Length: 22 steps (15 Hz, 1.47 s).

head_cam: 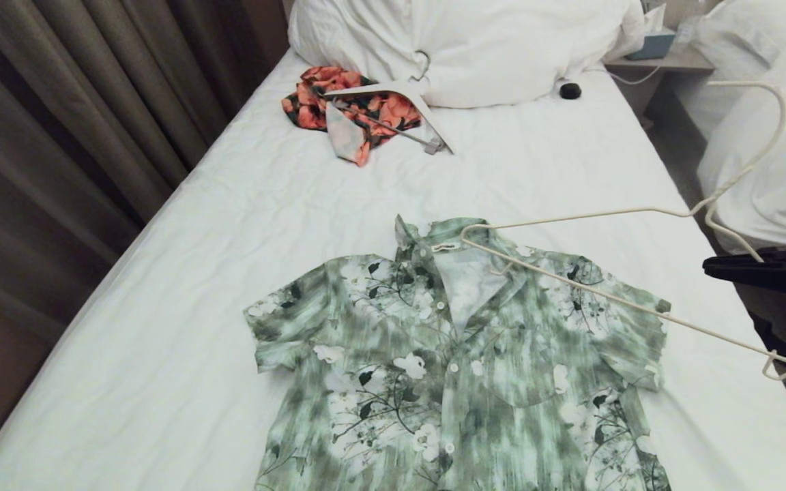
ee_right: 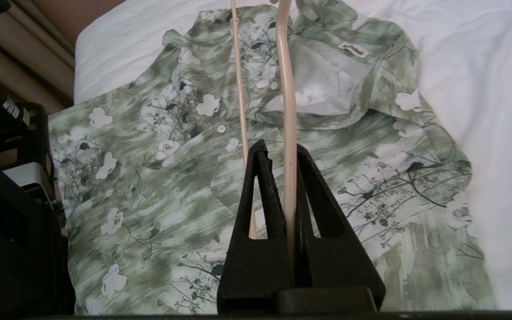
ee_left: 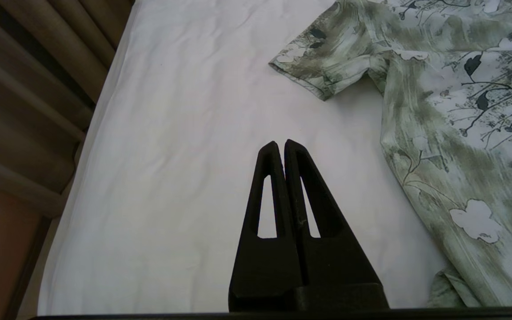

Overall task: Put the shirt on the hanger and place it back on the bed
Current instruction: Lift the shirt and hanger

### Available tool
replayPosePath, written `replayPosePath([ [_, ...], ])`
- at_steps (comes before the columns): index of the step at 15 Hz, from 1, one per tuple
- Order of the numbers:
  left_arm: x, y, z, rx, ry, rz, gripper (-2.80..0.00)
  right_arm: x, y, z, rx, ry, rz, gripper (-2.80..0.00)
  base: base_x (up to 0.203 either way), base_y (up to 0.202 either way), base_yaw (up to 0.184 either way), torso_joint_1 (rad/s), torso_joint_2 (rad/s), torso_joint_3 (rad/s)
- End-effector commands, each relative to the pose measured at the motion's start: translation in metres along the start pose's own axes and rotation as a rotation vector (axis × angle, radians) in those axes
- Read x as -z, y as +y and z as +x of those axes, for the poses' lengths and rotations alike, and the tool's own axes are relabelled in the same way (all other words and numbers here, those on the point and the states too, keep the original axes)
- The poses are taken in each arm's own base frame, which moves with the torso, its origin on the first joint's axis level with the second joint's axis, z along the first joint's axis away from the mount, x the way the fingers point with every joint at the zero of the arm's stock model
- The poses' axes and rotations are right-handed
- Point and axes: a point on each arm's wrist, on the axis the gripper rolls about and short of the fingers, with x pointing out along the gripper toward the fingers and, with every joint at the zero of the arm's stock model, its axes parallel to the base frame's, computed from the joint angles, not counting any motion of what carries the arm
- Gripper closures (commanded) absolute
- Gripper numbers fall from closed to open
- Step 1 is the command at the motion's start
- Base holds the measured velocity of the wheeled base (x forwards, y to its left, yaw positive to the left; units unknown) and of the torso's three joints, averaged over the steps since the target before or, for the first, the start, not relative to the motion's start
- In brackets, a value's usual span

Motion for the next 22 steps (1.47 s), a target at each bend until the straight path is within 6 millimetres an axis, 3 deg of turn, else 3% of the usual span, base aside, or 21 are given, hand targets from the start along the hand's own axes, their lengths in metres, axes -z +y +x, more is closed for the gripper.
replayPosePath([
  [1,0.0,0.0,0.0,0.0,0.002,0.005,0.0,-0.006,0.005,-0.005,0.009,-0.008,-0.02,0.0,0.0,0.0,0.0,0.0,0.0,0.0],
  [7,-0.001,0.0,0.0,0.007,-0.002,0.006,0.0,-0.002,0.002,-0.023,0.084,-0.001,0.008,0.0,0.0,0.0,0.0,0.0,0.0,0.0],
  [10,-0.02,0.004,-0.002,0.049,-0.035,-0.092,0.0,-0.003,0.005,-0.029,0.107,-0.001,0.004,0.0,0.0,0.0,0.0,0.0,0.0,0.0],
  [13,-0.042,0.008,0.015,0.142,0.071,-0.185,0.0,-0.005,0.005,-0.03,0.112,-0.002,-0.004,0.0,0.0,0.0,0.0,0.0,0.0,0.0],
  [17,-0.066,0.011,0.068,0.336,0.248,-0.324,0.0,-0.01,0.004,-0.03,0.114,-0.007,0.016,0.0,0.0,0.0,0.0,0.0,0.0,0.0],
  [22,-0.075,-0.011,0.162,0.567,0.414,-0.439,0.0,-0.023,-0.007,-0.029,0.111,-0.016,-0.004,0.0,0.0,0.0,0.0,0.0,0.0,0.0],
])
